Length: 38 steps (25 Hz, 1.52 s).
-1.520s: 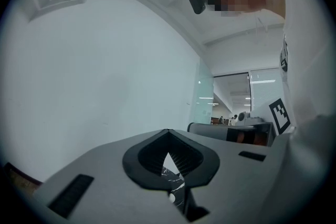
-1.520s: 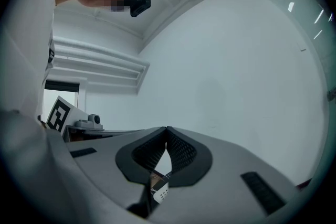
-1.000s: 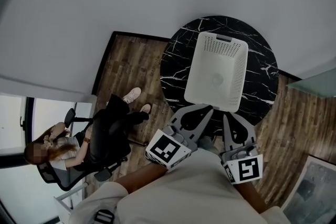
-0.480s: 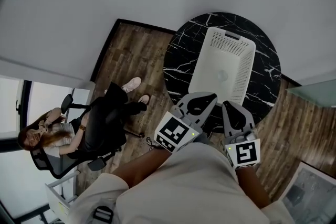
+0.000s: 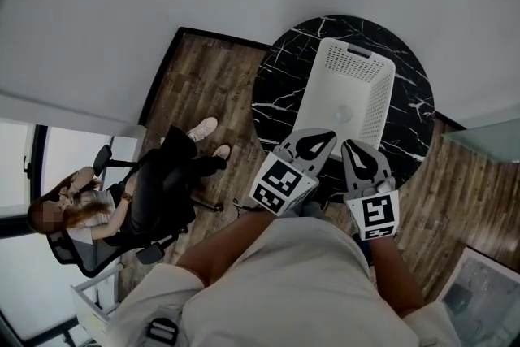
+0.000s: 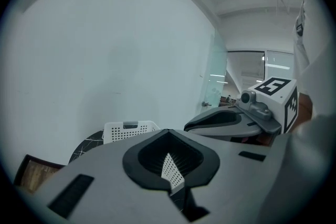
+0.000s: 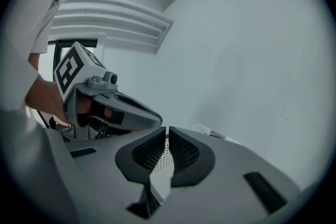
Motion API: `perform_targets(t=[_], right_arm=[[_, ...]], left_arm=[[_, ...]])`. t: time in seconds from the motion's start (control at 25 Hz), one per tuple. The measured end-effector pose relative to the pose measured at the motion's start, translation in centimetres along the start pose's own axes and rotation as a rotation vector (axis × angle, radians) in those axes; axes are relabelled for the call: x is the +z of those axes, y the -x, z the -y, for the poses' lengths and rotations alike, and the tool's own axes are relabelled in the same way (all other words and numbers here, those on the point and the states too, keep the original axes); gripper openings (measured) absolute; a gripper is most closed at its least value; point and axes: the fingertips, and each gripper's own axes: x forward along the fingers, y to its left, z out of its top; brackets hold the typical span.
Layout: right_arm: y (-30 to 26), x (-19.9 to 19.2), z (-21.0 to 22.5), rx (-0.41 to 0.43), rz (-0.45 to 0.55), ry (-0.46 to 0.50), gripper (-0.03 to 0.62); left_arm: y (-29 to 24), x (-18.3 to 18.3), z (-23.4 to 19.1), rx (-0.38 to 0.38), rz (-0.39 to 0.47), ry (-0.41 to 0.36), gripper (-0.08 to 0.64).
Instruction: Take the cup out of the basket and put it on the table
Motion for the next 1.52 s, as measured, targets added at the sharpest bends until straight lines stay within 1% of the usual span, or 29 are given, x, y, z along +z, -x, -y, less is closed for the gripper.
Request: perform_targets(t=[0.2, 0.6, 0.84, 1.16, 1.36, 1.52], right_arm=[[-1.5, -1.7, 0.9, 0.006, -0.055, 0.032, 0.008], [-3.3, -3.4, 1.9, 0.01, -0.114, 0.077, 0.008], [-4.1, -4.2, 2.2, 0.015, -0.14, 0.106, 0.008], [-5.2, -5.2, 2.7, 0.023, -0.177, 0.13, 0.008], [-6.2, -6.3, 3.0, 0.035, -0.212, 0.165, 0.008], [-7.0, -7.4, 3.5, 0.043, -0.242, 0.178, 0.008]], left_arm=[[-1.5, -1.5, -1.3, 0.007, -0.048, 0.013, -0.006], [-3.2, -2.4, -2.4, -0.001, -0.087, 0.035, -0.006], [-4.2, -3.4, -3.2, 0.007, -0.11, 0.019, -0.006], [-5.1, -3.8, -4.0, 0.018, -0.12, 0.027, -0.006], [-5.8, -4.2, -4.6, 0.025, -0.136, 0.034, -0.006], [-6.4, -4.5, -4.9, 0.016, -0.138, 0.058, -0.006]])
